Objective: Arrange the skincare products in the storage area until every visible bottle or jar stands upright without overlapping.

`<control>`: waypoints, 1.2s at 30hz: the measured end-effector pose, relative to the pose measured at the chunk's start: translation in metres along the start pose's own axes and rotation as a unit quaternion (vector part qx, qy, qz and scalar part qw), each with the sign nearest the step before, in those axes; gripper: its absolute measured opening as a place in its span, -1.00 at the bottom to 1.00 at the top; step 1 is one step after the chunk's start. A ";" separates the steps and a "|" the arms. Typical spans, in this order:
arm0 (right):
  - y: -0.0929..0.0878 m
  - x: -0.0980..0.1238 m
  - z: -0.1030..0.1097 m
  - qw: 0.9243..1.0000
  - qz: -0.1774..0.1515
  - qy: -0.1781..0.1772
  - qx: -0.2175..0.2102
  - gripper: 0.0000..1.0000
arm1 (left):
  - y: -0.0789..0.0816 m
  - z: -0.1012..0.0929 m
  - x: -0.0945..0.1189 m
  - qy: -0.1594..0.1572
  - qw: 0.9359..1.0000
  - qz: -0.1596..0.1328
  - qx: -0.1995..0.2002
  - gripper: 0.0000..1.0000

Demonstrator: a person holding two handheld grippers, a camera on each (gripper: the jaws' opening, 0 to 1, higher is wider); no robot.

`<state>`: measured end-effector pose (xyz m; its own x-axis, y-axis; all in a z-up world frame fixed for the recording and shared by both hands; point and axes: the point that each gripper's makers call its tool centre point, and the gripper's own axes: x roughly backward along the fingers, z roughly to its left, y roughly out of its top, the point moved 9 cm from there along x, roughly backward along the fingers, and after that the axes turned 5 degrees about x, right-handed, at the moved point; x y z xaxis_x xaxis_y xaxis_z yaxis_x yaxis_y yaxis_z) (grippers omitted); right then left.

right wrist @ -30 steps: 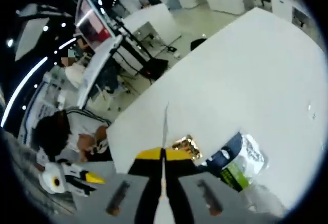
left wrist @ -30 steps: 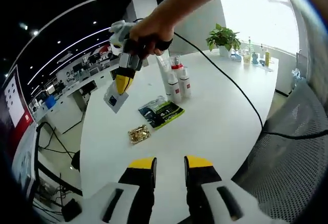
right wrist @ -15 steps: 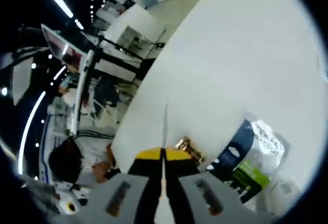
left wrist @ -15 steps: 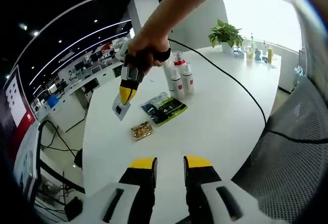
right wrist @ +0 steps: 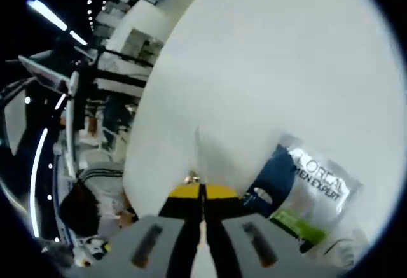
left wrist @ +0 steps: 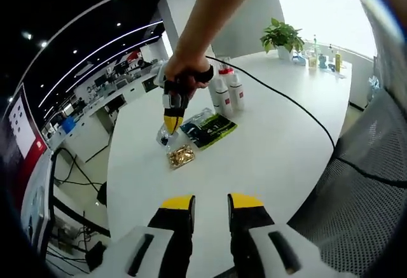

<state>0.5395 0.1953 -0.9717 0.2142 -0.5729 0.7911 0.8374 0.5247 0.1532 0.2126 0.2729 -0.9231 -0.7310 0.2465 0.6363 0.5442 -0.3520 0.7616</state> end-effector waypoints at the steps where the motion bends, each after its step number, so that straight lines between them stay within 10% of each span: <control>1: 0.001 -0.001 0.000 1.000 0.000 -0.003 0.001 -1.00 | 0.000 0.000 0.000 0.000 1.000 0.000 0.000 -0.58; 36: -0.009 -0.010 -0.014 0.995 -0.052 -0.071 -0.048 -0.82 | -0.001 -0.001 0.000 0.002 1.000 0.000 -0.013 -0.56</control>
<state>0.5368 0.1874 -0.9895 0.0561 -0.5222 0.8510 0.8966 0.4014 0.1873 0.2113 0.2725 -0.9238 -0.7324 0.2428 0.6361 0.5338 -0.3753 0.7578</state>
